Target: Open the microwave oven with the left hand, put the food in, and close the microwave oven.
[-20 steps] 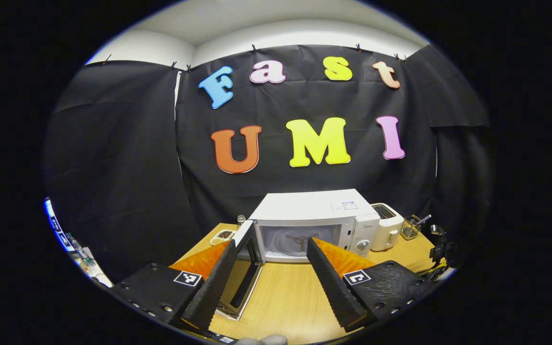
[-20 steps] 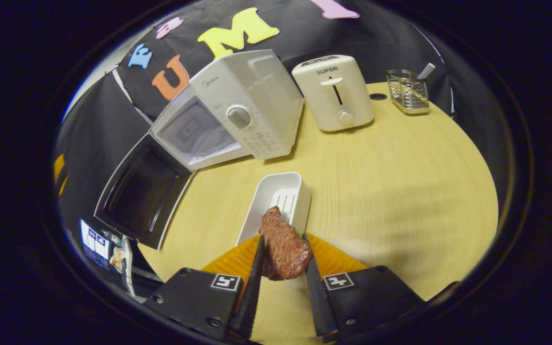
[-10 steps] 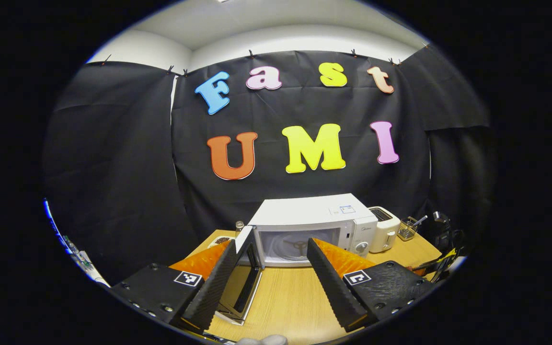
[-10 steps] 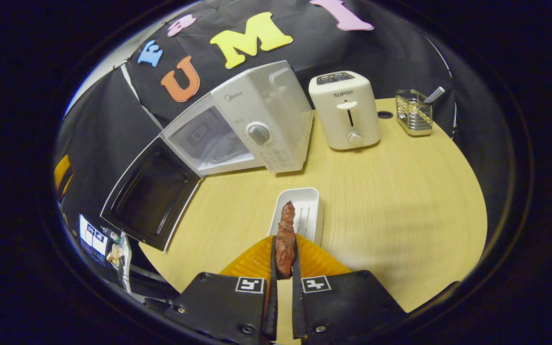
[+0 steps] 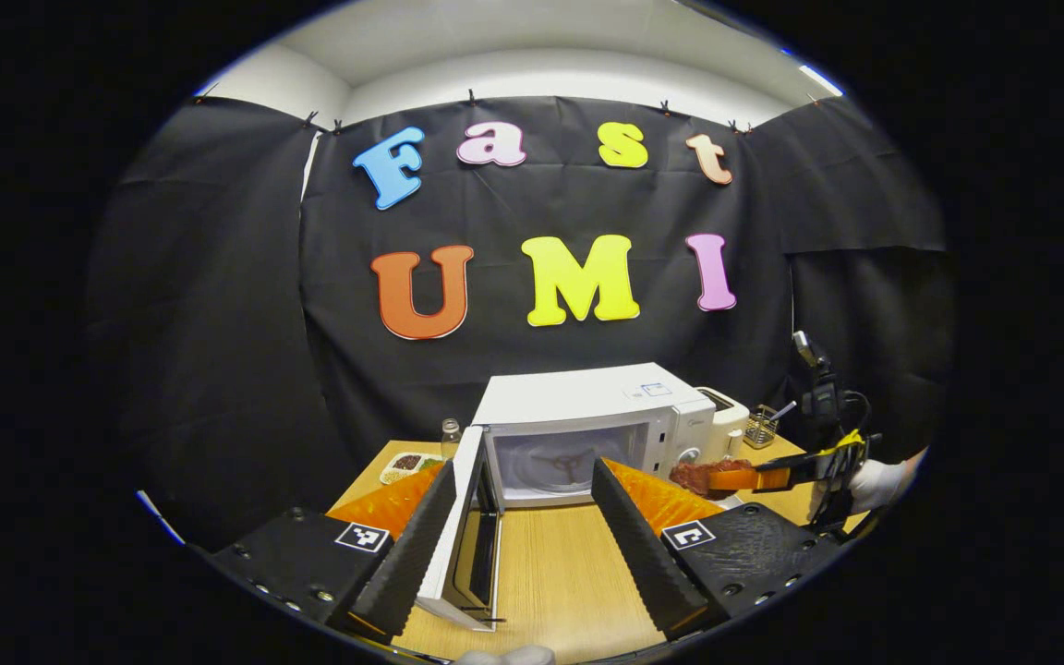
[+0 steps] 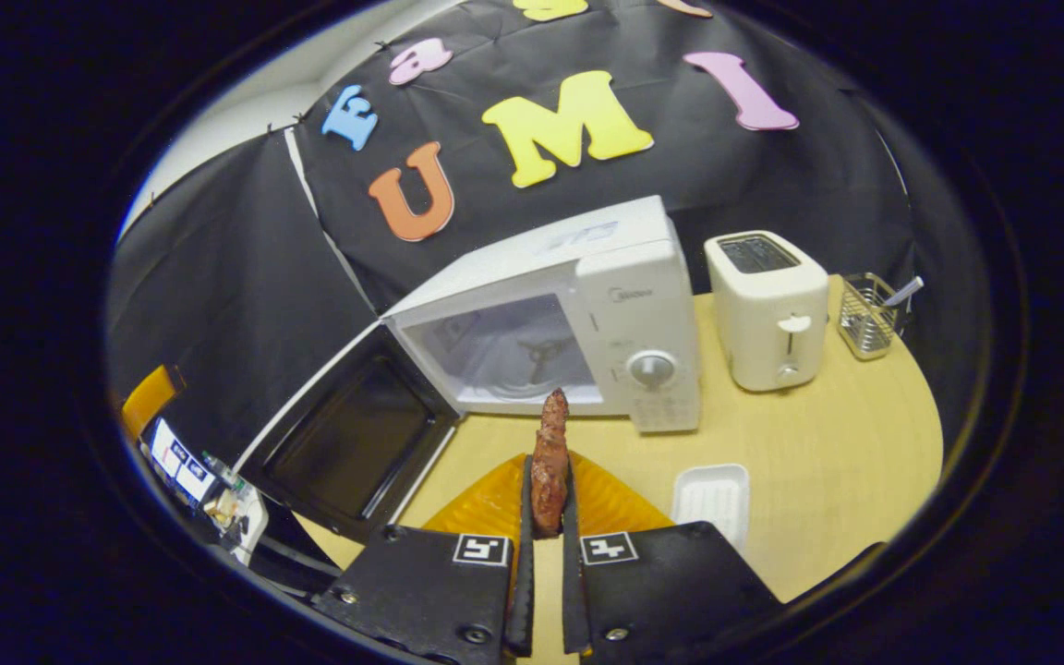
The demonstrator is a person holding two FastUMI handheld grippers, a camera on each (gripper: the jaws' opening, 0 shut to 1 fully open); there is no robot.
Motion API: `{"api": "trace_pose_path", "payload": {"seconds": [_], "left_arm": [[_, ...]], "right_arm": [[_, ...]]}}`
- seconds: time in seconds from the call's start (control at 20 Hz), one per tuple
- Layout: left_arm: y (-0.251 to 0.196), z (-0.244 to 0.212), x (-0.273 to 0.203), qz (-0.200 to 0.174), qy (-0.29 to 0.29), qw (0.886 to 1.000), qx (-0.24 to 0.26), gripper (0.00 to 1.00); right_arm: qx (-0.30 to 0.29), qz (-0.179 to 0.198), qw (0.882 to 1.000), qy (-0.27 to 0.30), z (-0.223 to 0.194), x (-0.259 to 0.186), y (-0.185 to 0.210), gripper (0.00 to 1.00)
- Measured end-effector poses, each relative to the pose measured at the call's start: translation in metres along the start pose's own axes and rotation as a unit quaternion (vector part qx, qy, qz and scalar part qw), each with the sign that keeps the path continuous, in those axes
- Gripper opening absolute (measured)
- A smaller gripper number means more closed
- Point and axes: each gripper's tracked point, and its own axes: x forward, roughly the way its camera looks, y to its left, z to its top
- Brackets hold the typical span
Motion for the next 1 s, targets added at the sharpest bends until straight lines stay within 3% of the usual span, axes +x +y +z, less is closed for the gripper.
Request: {"api": "trace_pose_path", "payload": {"seconds": [0.2, 0.4, 0.6, 0.9, 1.0], "left_arm": [[0.021, -0.006, 0.001, -0.005, 0.006, 1.000, 0.000, 0.92], [0.035, -0.015, -0.005, -0.010, 0.014, 1.000, 0.016, 0.92], [0.050, -0.032, -0.008, -0.007, 0.028, 0.999, 0.020, 0.92], [0.061, -0.053, -0.005, -0.007, 0.043, 0.999, 0.018, 0.92], [0.063, -0.056, -0.001, -0.010, 0.046, 0.999, 0.018, 0.92]], "right_arm": [[0.063, 0.022, 0.997, -0.034, 0.005, 0.059, 0.047, 0.15], [0.148, 0.025, 0.986, -0.074, 0.008, 0.114, 0.071, 0.15], [0.231, 0.005, 0.966, -0.119, 0.009, 0.164, 0.077, 0.15], [0.337, -0.009, 0.926, -0.171, 0.012, 0.227, 0.092, 0.15], [0.350, -0.020, 0.920, -0.176, 0.014, 0.250, 0.091, 0.15]]}}
